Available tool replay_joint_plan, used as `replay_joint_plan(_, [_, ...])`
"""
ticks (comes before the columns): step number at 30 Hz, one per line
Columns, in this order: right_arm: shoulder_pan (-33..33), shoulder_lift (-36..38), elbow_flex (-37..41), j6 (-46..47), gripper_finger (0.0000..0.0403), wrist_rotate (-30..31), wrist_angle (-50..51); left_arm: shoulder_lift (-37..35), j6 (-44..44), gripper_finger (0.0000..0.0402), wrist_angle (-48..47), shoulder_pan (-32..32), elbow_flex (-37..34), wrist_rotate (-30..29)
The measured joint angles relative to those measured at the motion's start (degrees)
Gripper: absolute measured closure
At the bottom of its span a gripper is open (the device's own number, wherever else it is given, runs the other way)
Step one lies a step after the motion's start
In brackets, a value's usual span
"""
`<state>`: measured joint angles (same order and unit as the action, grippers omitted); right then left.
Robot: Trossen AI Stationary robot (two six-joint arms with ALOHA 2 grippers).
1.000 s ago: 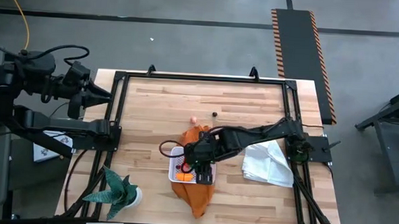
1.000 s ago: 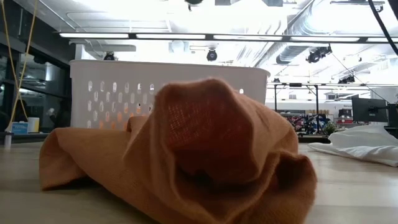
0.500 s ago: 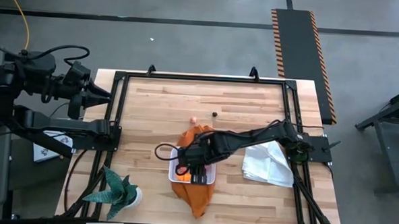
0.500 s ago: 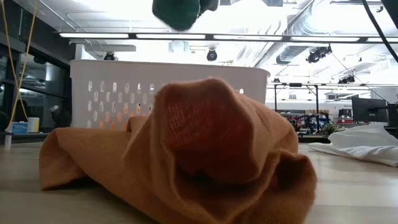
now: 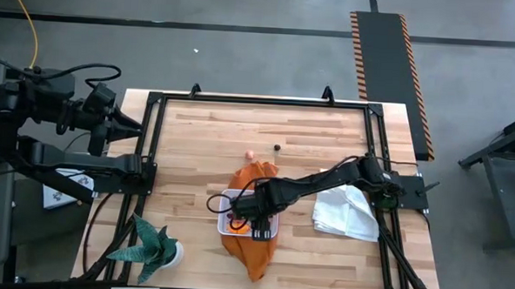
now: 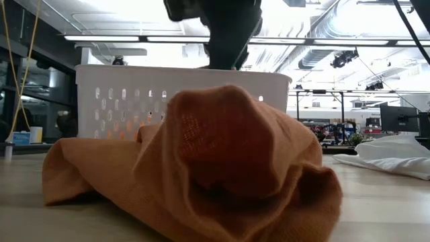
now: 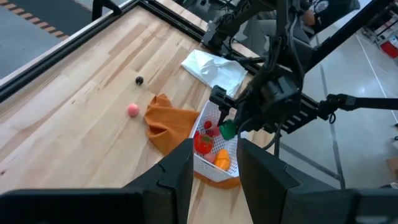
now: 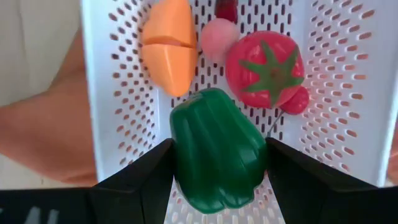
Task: Pick and placing Produce into tupperware
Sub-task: Put the green bell pepper into the white basket
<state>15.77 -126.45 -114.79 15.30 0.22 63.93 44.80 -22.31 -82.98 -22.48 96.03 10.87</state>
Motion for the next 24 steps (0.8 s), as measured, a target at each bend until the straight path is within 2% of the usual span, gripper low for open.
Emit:
replay_joint_plan(8, [-0.17,0.02,3.16,1.36,0.0186,-0.74,-5.51,0.0,0.04,0.0291,0.02,-0.02,0.0,0.0])
replay_joint_plan(24, [-0.15,0.02,3.24,2.87,0.0186,-0.73,-6.71,0.02,0.13,0.0291,0.04,0.0,0.0,0.0])
